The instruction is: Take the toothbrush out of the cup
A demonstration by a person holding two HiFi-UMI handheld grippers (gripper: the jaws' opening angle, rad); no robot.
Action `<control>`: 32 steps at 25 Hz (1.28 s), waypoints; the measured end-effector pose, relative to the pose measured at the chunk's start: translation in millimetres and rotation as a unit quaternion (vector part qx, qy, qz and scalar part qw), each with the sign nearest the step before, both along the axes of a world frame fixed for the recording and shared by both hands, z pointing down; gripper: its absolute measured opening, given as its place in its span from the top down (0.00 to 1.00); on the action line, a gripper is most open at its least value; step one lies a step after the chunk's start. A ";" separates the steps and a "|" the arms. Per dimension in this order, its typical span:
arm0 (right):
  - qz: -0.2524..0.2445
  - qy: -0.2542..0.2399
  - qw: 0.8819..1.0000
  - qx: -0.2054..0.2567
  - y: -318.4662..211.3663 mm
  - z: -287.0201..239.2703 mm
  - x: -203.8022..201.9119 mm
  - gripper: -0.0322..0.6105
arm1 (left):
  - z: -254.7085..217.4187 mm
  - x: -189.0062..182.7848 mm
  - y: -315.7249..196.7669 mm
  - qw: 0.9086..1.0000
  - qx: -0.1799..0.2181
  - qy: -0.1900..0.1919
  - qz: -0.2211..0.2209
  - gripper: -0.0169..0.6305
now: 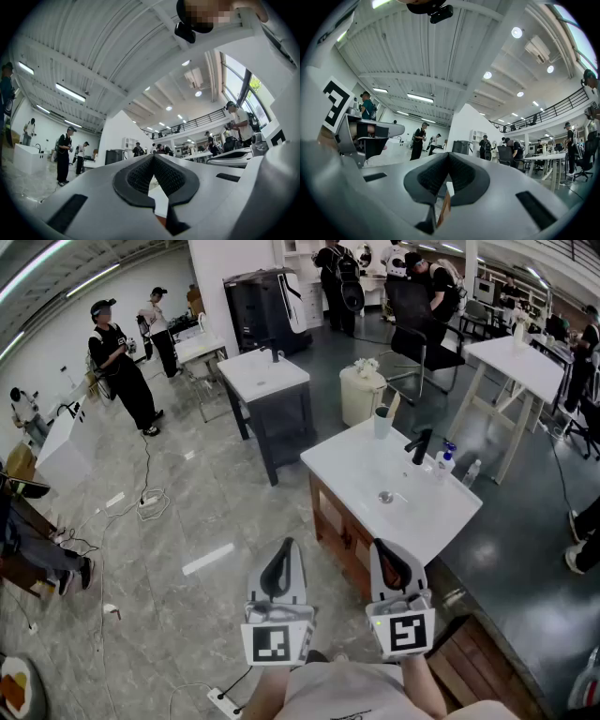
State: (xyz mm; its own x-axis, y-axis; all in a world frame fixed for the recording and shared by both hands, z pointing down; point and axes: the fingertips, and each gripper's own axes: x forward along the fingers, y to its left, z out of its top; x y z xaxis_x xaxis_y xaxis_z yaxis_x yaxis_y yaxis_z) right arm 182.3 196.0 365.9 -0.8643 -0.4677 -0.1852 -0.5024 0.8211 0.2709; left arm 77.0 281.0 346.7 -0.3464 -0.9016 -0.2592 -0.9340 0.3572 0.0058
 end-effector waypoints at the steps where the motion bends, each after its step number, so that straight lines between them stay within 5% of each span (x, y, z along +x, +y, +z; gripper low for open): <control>1: -0.001 0.000 1.000 0.002 -1.6 -0.8 -0.6 0.93 | -1.5 -3.2 -0.3 1.000 0.002 0.001 -0.003 0.95; 8: -0.005 0.011 1.000 -0.005 -13.5 5.1 -2.3 0.93 | -3.9 -18.5 -4.6 0.999 -0.006 -0.029 -0.024 0.95; 22: -0.045 -0.005 0.998 -0.042 -11.3 17.6 -18.1 0.93 | 0.3 -28.9 -2.0 0.999 -0.023 -0.025 -0.038 0.95; 32: -0.072 -0.007 0.997 -0.021 -38.5 11.9 -66.2 0.93 | 3.5 -81.2 -34.3 0.999 0.007 -0.016 -0.047 0.95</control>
